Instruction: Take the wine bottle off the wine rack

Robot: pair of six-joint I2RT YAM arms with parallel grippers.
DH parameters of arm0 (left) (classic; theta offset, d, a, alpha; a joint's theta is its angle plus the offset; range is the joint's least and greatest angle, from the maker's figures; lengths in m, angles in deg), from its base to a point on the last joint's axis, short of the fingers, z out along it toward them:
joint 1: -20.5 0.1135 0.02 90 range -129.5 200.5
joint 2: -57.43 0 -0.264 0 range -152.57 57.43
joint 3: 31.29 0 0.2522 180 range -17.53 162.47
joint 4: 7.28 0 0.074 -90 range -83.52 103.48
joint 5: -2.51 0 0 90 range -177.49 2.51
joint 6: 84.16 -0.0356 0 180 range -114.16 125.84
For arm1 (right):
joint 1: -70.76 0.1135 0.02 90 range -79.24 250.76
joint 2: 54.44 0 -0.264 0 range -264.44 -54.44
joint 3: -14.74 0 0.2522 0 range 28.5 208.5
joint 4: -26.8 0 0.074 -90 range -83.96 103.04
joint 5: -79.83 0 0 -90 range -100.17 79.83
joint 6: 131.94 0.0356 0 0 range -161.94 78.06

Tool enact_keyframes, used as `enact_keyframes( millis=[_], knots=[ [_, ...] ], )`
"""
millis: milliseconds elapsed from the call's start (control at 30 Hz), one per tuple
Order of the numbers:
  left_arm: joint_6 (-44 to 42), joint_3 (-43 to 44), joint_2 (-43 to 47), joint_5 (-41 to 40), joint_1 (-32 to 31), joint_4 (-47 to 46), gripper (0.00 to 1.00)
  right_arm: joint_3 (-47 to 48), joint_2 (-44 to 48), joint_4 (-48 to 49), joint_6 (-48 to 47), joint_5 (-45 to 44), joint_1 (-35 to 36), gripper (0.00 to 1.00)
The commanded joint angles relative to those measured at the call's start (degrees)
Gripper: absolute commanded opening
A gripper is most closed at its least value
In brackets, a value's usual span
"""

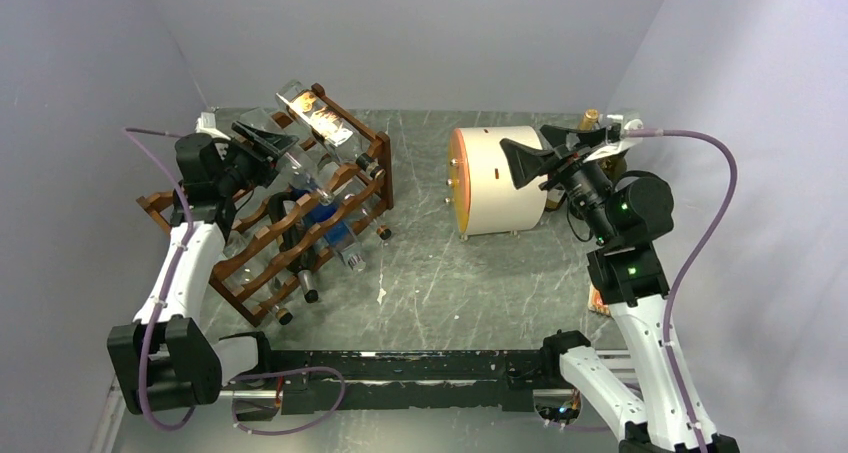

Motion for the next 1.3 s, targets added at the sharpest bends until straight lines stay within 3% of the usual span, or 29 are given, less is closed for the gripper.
enact_keyframes(
  millis=[0,333,500,800,967,1133,1267],
  knots=[
    [2.69,-1.92,1.78,4.48,1.90,-6.60,0.62,0.59,-1.12,2.56,-0.46,8.22,0.35,1.00],
    [2.39,0.88,6.46,7.89,4.39,-3.44,0.20,-3.20,0.53,6.89,1.35,7.44,0.34,1.00],
    [2.09,2.83,8.14,9.64,4.78,-0.81,0.09,-5.45,-0.99,10.91,3.89,9.50,0.36,1.00],
    [5.39,5.18,10.97,12.29,5.06,-0.69,0.07,-3.29,-5.40,11.02,4.99,16.11,0.63,1.00],
    [8.72,7.10,11.40,16.49,5.06,-1.73,0.07,-3.13,-5.41,12.24,-0.07,17.09,3.71,0.99],
    [9.15,8.17,11.10,23.15,4.78,-2.30,0.07,0.28,-9.09,10.94,-8.64,12.52,10.43,0.98],
    [5.34,11.25,9.37,28.90,2.62,0.19,0.07,4.28,-14.23,7.79,-20.38,6.34,22.09,0.98]
  ],
)
